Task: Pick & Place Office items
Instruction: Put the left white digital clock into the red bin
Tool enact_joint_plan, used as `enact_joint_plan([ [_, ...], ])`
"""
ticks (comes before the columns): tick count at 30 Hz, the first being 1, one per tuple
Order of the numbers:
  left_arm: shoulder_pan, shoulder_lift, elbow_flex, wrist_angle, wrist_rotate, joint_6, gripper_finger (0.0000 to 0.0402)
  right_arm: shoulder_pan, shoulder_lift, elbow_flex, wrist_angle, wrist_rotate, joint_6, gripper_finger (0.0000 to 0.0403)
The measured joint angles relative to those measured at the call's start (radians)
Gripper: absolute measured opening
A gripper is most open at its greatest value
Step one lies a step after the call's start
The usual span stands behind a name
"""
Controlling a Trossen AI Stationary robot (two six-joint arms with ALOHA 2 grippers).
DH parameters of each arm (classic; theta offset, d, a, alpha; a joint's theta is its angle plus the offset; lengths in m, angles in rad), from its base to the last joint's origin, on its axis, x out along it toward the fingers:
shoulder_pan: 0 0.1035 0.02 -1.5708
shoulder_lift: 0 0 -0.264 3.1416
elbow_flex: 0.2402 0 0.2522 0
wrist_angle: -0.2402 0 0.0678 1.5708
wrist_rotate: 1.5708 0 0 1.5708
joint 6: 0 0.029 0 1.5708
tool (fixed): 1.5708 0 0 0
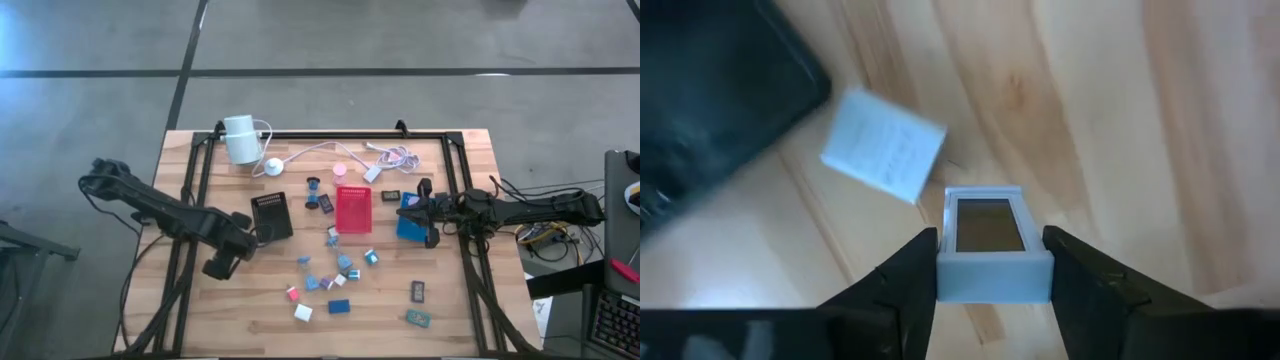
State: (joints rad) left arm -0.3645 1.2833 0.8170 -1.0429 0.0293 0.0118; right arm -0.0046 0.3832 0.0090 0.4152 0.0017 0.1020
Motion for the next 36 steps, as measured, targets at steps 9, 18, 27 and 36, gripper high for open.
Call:
enact_joint_plan([
  [9, 0.004, -0.121, 0.108, 0.078, -0.012, 0.057, 0.0161, 0.0, 0.0, 0.0, 0.0, 0.0, 0.003, 0.0013],
  [18, 0.08, -0.376, 0.044, 0.323, -0.038, 0.076, 0.016, 0.0, 0.0, 0.0, 0.0, 0.0, 0.003, 0.0013],
  [27, 0.157, -0.519, -0.128, 0.641, -0.06, 0.039, 0.016, 0.0, 0.0, 0.0, 0.001, 0.0, 0.0, 0.0013],
  [36, 0.165, -0.642, -0.419, 0.982, -0.143, -0.026, 0.016, 0.0, 0.0, 0.0, 0.0, 0.0, 0.0, 0.0013],
])
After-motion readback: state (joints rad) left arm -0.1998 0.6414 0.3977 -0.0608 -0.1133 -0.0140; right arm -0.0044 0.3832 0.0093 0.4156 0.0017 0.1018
